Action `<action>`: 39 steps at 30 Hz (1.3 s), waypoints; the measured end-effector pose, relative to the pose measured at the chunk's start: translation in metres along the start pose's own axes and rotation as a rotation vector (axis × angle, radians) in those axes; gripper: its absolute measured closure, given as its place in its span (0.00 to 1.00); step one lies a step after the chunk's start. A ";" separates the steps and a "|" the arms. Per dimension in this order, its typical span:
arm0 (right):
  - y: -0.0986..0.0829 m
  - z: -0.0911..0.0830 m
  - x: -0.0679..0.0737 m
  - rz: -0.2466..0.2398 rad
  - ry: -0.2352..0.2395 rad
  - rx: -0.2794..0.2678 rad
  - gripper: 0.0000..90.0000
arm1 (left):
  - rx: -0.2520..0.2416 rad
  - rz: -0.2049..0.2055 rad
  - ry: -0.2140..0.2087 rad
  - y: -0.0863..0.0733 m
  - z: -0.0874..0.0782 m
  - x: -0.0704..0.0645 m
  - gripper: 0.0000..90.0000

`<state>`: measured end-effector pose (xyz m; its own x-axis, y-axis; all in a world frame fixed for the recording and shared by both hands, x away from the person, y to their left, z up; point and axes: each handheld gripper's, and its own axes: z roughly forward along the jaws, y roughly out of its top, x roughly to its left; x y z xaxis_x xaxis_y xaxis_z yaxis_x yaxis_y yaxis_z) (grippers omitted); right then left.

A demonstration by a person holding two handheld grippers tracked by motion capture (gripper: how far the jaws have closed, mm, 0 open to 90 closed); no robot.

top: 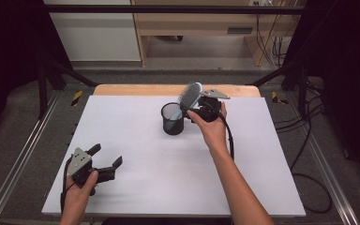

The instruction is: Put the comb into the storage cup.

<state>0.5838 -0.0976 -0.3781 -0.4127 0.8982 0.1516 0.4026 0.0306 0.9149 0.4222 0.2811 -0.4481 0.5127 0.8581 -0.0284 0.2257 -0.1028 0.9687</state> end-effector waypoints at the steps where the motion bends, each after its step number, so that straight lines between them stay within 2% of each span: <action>1: 0.000 -0.001 0.000 0.004 0.001 0.004 0.05 | 0.000 0.000 0.000 0.000 0.000 0.000 0.03; 12: -0.004 -0.011 -0.005 -0.004 0.002 -0.003 0.06 | 0.002 -0.002 0.003 0.000 0.000 0.000 0.03; 27: -0.003 -0.029 -0.010 -0.033 0.035 -0.010 0.07 | 0.000 -0.004 0.007 0.000 -0.001 0.001 0.03; 39: -0.006 -0.044 -0.017 -0.019 0.050 -0.028 0.10 | 0.002 0.007 0.010 0.001 0.001 0.001 0.03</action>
<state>0.5528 -0.1325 -0.3695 -0.4607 0.8745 0.1516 0.3712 0.0347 0.9279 0.4241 0.2817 -0.4473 0.5062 0.8622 -0.0196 0.2241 -0.1096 0.9684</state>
